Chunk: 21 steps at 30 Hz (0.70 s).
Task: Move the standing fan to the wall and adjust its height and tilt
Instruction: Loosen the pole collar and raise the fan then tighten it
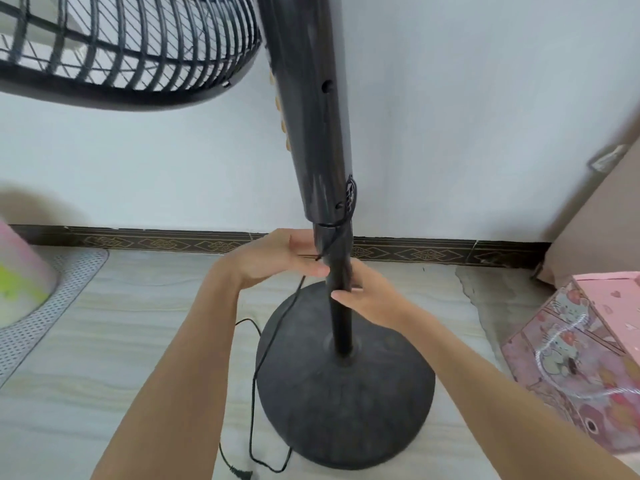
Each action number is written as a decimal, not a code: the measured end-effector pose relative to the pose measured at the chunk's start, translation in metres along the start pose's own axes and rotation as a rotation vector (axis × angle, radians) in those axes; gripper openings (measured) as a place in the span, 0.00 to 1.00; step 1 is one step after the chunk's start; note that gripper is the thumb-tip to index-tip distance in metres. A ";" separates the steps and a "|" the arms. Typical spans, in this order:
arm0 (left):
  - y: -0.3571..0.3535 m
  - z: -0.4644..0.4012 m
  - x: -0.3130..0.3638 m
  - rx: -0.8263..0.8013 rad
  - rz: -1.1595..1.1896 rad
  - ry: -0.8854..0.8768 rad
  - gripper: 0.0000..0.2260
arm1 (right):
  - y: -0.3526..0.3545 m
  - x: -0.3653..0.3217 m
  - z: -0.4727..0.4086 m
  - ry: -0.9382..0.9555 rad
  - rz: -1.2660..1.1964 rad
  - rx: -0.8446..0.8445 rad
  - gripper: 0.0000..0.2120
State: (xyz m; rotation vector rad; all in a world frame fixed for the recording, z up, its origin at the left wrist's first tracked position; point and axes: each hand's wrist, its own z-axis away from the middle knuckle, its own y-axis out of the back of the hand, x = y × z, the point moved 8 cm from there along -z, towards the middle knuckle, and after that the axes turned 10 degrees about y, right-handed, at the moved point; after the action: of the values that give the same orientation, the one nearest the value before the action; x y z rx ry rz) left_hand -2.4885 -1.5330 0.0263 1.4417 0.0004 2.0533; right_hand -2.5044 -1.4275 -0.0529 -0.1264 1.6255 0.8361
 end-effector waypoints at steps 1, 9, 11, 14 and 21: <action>0.000 0.006 0.001 -0.070 0.026 -0.011 0.18 | 0.005 -0.009 -0.002 0.032 -0.003 -0.004 0.21; 0.030 0.012 0.013 0.176 0.258 -0.193 0.18 | 0.020 -0.070 0.006 0.101 -0.066 -0.147 0.22; 0.028 0.011 0.017 0.187 0.251 -0.210 0.16 | 0.021 -0.064 0.003 0.026 0.065 0.051 0.23; 0.029 0.011 0.019 0.192 0.262 -0.224 0.16 | 0.027 -0.064 0.006 -0.010 0.299 0.163 0.14; 0.022 0.011 0.029 0.160 0.210 -0.233 0.15 | 0.075 -0.015 0.031 -0.405 -0.072 0.286 0.25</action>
State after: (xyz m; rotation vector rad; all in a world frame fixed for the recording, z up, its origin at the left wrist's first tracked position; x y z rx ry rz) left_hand -2.4962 -1.5405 0.0625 1.8424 -0.0882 2.0748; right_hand -2.5142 -1.3601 -0.0057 0.1761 1.3299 0.5246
